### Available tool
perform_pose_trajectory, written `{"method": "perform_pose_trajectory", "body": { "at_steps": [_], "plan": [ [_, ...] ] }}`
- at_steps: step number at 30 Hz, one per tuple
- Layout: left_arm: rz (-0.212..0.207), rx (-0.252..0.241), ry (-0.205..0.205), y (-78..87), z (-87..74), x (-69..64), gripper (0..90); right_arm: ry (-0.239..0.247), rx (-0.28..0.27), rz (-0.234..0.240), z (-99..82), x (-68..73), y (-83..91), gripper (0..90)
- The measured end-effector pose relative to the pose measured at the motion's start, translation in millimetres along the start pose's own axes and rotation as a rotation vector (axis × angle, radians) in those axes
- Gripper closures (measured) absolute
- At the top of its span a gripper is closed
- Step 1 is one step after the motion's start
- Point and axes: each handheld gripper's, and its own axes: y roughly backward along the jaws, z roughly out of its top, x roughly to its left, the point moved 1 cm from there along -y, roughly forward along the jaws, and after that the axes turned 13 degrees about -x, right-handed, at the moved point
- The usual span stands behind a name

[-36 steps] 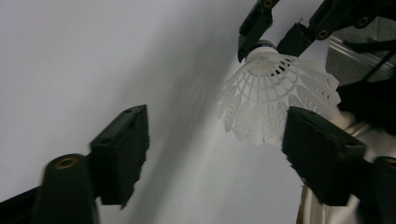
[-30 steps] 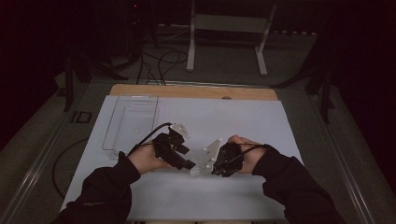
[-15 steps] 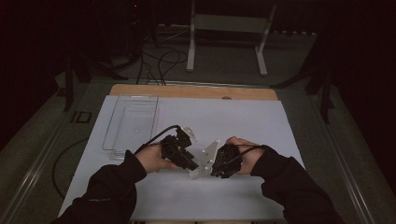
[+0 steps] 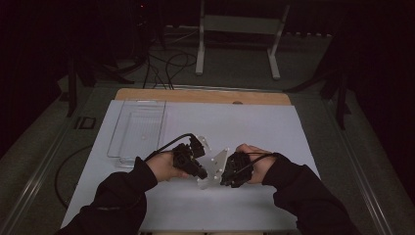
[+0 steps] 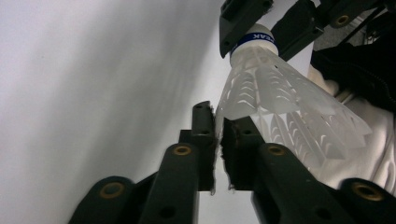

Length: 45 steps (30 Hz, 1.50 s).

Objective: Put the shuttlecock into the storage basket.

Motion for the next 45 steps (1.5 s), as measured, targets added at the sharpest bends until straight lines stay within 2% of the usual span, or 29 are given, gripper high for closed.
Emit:
{"method": "perform_pose_trajectory", "body": {
  "at_steps": [2, 5, 9, 11, 12, 13, 20, 26, 28, 29, 30, 31, 32, 34, 35, 38, 41, 43, 45],
  "plan": [
    [0.0, -0.014, -0.003, 0.7, 0.3, -0.7, 88.3, -0.005, 0.0, -0.007, -0.8, 0.4, 0.2, 66.0],
    [-0.003, 0.001, -0.008, 0.2, 1.5, -2.4, 89.6, -0.001, -0.003, -0.003, -1.5, -0.2, 0.0, 66.0],
    [0.002, 0.054, -0.011, -1.2, 3.3, -3.5, 90.0, 0.006, -0.001, 0.007, -0.6, 0.9, -4.1, 65.9],
    [0.011, 0.062, -0.02, -1.4, 4.1, -4.6, 90.0, 0.008, -0.001, 0.004, -0.7, 1.4, -6.8, 65.8],
    [0.014, 0.063, -0.022, -1.0, 4.4, -4.8, 90.0, -0.014, 0.015, 0.002, -0.9, 3.4, -6.6, 65.8],
    [0.013, 0.066, -0.023, -0.6, 4.6, -5.0, 90.0, 0.011, 0.0, -0.006, -0.9, 2.2, -7.3, 65.7],
    [0.006, 0.07, -0.014, 8.5, 9.6, -4.5, 90.0, 0.007, -0.042, -0.048, -0.7, 4.4, -1.7, 64.1],
    [0.035, 0.093, -0.02, 19.4, 13.5, -2.8, 90.0, -0.033, -0.044, -0.091, -6.8, 4.7, -1.1, 47.4],
    [0.04, 0.084, -0.013, 22.8, 13.2, -2.1, 90.0, -0.044, -0.047, -0.106, -8.9, 5.3, -1.2, 44.9],
    [0.053, 0.078, -0.009, 27.2, 12.3, -1.0, 90.0, -0.065, -0.056, -0.126, -11.8, 6.4, -0.5, 38.7],
    [0.059, 0.078, -0.002, 30.1, 11.5, 0.0, 90.0, -0.075, -0.087, -0.172, -15.7, 7.2, 0.4, 32.5],
    [0.065, 0.077, -0.001, 32.0, 10.1, 0.8, 90.0, -0.084, -0.102, -0.197, -18.8, 8.1, 1.5, 28.5],
    [0.075, 0.075, -0.002, 34.4, 9.0, 2.1, 90.0, -0.094, -0.119, -0.215, -22.0, 8.6, 2.6, 22.4],
    [0.089, 0.075, 0.01, 37.8, 6.8, 4.2, 90.0, -0.123, -0.169, -0.22, -28.3, 10.6, 4.5, 18.0],
    [0.101, 0.066, 0.016, 40.1, 6.0, 5.3, 90.0, -0.132, -0.19, -0.242, -30.9, 11.5, 4.9, 13.3],
    [0.125, 0.056, 0.035, 46.2, 4.7, 9.2, 90.0, -0.177, -0.249, -0.284, -39.0, 13.4, 7.1, 8.8],
    [0.131, 0.055, 0.033, 51.3, 3.5, 11.9, 90.0, -0.207, -0.284, -0.317, -46.9, 14.3, 7.9, 8.8],
    [0.143, 0.06, 0.036, 54.6, 2.9, 13.8, 90.0, -0.235, -0.319, -0.315, -51.9, 15.2, 9.7, 8.8],
    [0.152, 0.058, 0.044, 57.5, 1.8, 15.2, 90.0, -0.248, -0.343, -0.337, -56.3, 17.8, 11.0, 8.8]
  ]
}}
